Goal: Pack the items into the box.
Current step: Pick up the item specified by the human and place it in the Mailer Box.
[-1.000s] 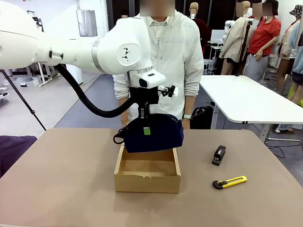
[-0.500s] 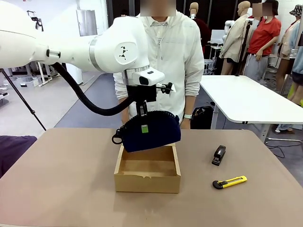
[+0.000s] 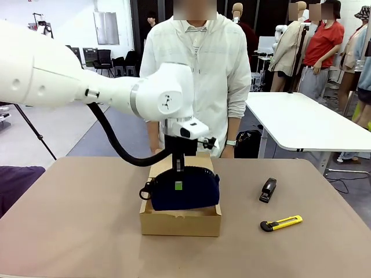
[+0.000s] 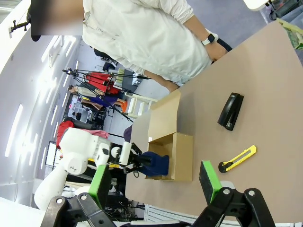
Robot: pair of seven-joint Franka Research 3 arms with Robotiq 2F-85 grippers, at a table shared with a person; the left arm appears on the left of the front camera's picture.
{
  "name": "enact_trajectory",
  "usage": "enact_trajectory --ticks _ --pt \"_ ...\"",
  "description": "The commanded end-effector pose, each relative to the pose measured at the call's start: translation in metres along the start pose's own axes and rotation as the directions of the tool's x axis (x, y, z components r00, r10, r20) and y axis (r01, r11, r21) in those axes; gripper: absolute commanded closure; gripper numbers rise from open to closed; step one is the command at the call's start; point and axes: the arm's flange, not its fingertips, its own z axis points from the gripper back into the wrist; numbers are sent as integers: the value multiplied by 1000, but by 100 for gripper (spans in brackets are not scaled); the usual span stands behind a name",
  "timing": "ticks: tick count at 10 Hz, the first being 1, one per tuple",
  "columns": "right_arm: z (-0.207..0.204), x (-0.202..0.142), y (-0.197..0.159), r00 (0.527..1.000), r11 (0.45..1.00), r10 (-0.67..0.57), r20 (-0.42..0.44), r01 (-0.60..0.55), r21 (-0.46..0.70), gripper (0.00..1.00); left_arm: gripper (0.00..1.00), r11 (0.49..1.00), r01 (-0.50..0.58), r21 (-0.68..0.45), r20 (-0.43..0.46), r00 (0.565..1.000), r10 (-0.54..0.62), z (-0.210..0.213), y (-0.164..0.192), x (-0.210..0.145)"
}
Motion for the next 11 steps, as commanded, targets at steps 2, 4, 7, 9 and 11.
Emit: enact_trajectory --ticks 2,4,7,9,11 --pt "-2 3 0 1000 999 20 18 -21 33 0 100 996 -55 64 -41 997 58 -38 -4 -4" --pt "-2 3 0 1000 999 20 18 -21 33 0 100 995 -67 69 -127 989 75 -60 -6 0" --pt "-2 3 0 1000 999 20 18 -21 33 0 100 999 -31 7 -169 985 32 -76 -3 7" --pt "-2 3 0 1000 999 20 18 -21 33 0 43 1000 -15 -10 -147 989 13 -75 -2 8" --pt "-2 3 0 1000 999 20 18 -21 33 0 0 1000 -12 17 -129 992 14 -68 -4 8"
